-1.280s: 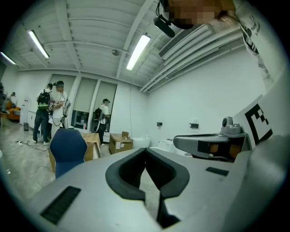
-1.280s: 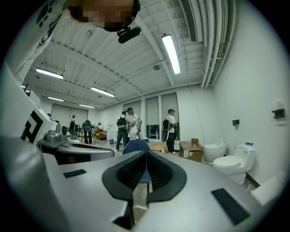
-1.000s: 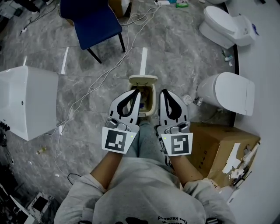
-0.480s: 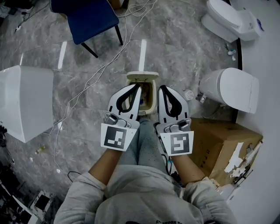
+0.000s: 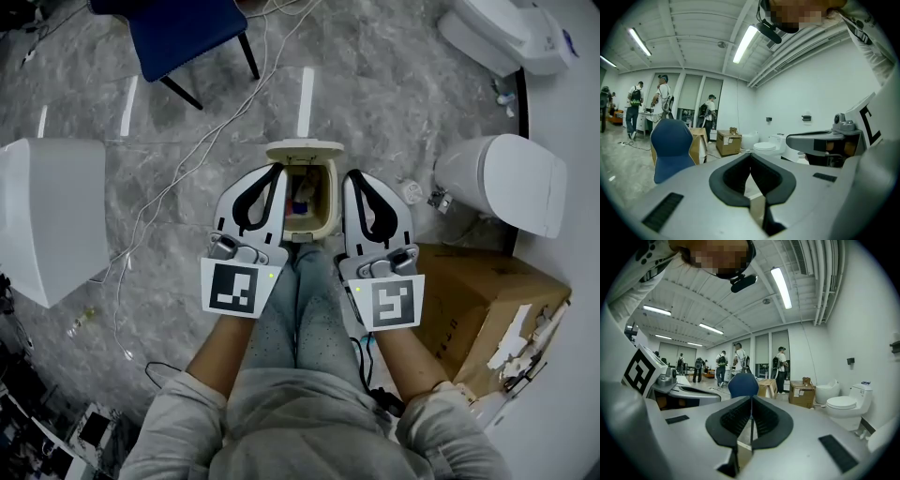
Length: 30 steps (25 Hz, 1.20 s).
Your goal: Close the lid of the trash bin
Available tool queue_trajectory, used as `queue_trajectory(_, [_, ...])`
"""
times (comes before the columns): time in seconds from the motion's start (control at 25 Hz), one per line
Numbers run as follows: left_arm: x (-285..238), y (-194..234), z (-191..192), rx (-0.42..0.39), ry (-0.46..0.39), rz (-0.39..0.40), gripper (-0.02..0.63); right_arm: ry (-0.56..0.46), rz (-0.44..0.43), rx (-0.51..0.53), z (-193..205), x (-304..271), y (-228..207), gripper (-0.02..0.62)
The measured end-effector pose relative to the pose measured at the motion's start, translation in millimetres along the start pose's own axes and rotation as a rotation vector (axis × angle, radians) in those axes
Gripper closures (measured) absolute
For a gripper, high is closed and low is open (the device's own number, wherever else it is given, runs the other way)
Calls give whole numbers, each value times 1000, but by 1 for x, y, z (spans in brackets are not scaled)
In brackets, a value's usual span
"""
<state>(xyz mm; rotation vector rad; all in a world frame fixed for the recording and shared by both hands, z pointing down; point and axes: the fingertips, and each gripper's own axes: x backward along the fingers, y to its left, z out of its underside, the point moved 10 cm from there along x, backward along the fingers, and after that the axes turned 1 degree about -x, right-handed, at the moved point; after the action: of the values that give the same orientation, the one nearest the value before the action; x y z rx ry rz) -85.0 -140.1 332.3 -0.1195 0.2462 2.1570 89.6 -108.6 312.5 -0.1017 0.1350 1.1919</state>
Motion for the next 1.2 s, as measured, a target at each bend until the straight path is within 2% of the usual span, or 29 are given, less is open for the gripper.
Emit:
queue_trajectory(0.28, [-19, 7, 34, -4, 16, 2, 586, 31, -9, 20, 38, -12, -16, 561])
queue_trajectory(0.6, [-34, 13, 63, -13, 33, 5, 586, 29, 3, -8, 65, -26, -25, 561])
queue_trajectory(0.8, [-40, 22, 81, -6, 47, 2, 586, 79, -18, 26, 89, -33, -30, 561])
queue_trajectory(1.2, [-49, 37, 114, -24, 89, 2, 586, 101, -14, 0, 121, -54, -30, 561])
